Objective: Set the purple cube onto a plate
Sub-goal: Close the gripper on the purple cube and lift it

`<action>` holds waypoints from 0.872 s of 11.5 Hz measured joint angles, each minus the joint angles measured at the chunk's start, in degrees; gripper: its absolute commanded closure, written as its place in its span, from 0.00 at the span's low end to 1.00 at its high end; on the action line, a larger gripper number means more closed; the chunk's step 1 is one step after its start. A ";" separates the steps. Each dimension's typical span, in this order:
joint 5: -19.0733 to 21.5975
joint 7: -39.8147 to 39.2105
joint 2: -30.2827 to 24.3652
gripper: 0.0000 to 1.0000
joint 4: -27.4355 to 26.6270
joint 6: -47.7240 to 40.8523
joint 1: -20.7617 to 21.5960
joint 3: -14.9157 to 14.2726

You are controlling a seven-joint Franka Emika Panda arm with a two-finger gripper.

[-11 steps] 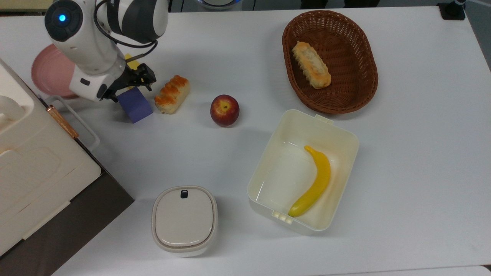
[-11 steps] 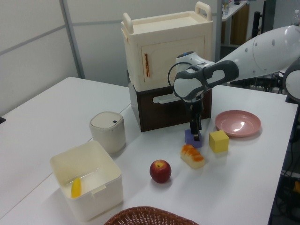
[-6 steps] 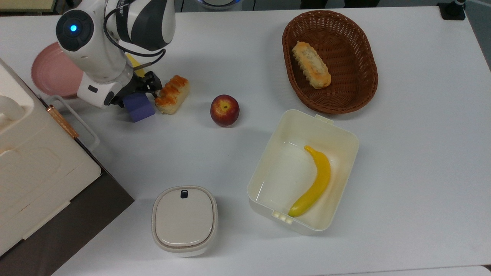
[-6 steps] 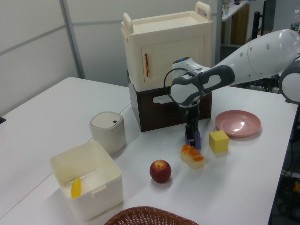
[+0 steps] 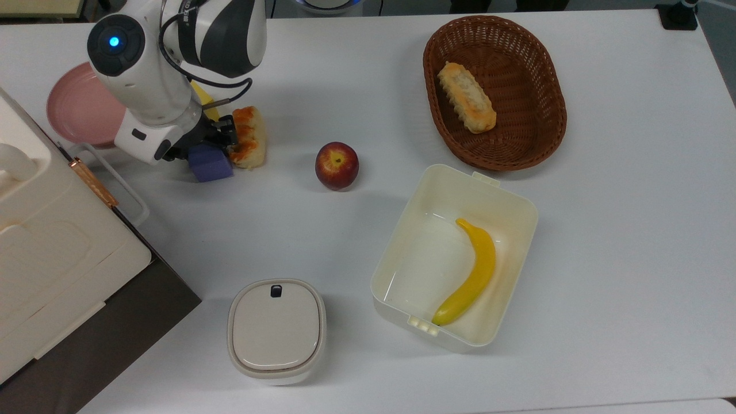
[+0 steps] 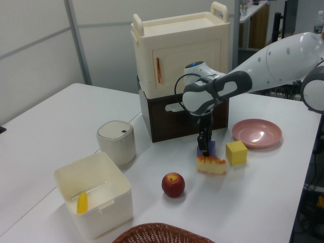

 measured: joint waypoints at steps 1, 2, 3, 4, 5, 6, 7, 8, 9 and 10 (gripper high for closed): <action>0.00 0.14 -0.38 0.40 0.33 -0.52 -0.03 -0.12; -0.01 0.20 -1.08 0.40 0.57 -1.37 -0.11 -0.29; -0.12 0.21 -2.02 0.39 0.73 -2.81 -0.27 -0.39; -0.63 0.21 -3.02 0.39 0.78 -4.55 -0.48 -0.44; -1.24 0.22 -3.83 0.39 0.79 -5.84 -0.62 -0.56; -1.47 0.22 -4.25 0.39 0.78 -6.26 -0.63 -0.77; -1.54 0.22 -4.34 0.39 0.78 -6.29 -0.65 -0.91; -1.58 0.22 -4.34 0.39 0.74 -6.29 -0.65 -0.93; -1.60 0.22 -4.34 0.39 0.69 -6.29 -0.65 -0.93; -2.11 0.23 -4.34 0.39 0.68 -6.29 -0.65 -0.93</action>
